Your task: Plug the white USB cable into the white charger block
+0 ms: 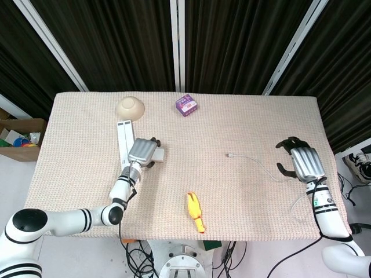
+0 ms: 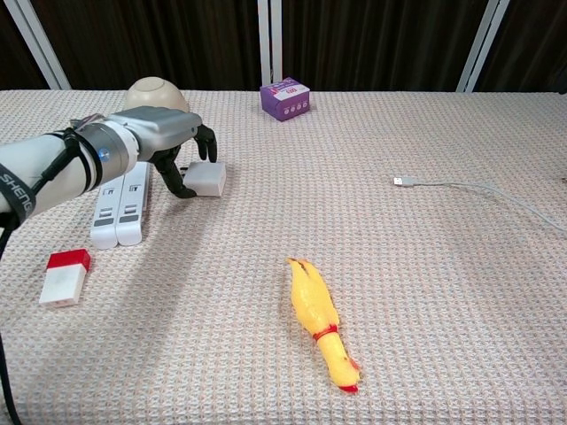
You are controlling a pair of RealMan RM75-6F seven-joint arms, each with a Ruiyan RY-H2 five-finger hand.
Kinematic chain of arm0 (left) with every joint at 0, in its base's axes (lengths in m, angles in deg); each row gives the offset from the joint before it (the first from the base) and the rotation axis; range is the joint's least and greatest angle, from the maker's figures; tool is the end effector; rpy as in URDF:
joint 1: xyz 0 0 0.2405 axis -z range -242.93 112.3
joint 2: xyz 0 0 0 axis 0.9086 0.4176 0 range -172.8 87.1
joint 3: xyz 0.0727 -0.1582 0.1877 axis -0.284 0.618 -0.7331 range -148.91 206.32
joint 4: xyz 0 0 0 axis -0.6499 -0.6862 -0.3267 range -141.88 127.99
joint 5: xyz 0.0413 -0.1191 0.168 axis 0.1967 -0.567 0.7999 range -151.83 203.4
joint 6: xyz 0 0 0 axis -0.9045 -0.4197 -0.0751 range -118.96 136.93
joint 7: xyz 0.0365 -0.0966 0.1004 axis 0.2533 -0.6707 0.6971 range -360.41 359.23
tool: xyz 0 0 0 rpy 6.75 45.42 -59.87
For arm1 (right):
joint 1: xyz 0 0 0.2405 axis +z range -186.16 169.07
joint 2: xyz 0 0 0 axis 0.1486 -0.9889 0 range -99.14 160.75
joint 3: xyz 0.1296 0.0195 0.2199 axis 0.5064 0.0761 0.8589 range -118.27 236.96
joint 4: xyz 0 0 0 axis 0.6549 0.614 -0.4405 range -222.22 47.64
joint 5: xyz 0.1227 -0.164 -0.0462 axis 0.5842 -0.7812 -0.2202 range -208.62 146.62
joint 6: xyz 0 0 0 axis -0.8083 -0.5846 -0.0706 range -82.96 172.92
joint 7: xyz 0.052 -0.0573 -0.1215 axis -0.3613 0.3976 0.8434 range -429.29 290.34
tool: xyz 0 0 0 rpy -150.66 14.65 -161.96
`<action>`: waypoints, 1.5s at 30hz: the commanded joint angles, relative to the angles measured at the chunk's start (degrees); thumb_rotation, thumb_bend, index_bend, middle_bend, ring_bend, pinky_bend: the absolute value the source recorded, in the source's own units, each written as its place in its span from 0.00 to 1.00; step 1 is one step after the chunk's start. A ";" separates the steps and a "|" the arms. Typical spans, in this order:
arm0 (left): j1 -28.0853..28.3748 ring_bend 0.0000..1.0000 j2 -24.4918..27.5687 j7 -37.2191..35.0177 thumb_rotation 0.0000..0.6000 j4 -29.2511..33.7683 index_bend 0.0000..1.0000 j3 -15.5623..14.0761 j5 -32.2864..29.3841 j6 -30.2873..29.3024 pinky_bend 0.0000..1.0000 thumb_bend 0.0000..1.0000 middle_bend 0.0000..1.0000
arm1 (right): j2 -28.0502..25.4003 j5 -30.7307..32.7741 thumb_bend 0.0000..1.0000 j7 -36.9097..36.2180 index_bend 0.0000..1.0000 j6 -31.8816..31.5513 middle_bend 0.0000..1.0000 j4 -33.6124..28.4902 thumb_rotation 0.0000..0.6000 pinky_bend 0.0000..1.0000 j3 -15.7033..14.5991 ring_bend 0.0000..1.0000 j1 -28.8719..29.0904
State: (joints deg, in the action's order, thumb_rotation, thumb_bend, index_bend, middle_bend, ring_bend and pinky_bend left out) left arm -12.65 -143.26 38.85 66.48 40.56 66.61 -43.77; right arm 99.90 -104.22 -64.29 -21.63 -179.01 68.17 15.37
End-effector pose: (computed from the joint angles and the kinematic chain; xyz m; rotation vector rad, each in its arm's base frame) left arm -0.1259 0.3741 -0.0713 -1.8576 -0.9155 -0.6553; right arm -0.2570 -0.2958 0.1131 1.5425 -0.9711 0.9257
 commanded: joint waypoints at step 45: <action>-3.59 0.74 0.23 -18.56 0.94 3.47 0.55 0.00 15.40 -1.10 0.95 0.29 0.52 | 23.23 13.56 0.35 26.37 0.49 5.63 0.38 16.15 1.00 0.33 2.93 0.19 12.38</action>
State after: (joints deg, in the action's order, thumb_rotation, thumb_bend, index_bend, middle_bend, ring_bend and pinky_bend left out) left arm -16.22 -143.06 20.33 69.91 40.58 81.97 -44.91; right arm 120.39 -92.12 -39.98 -15.92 -165.70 71.08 26.47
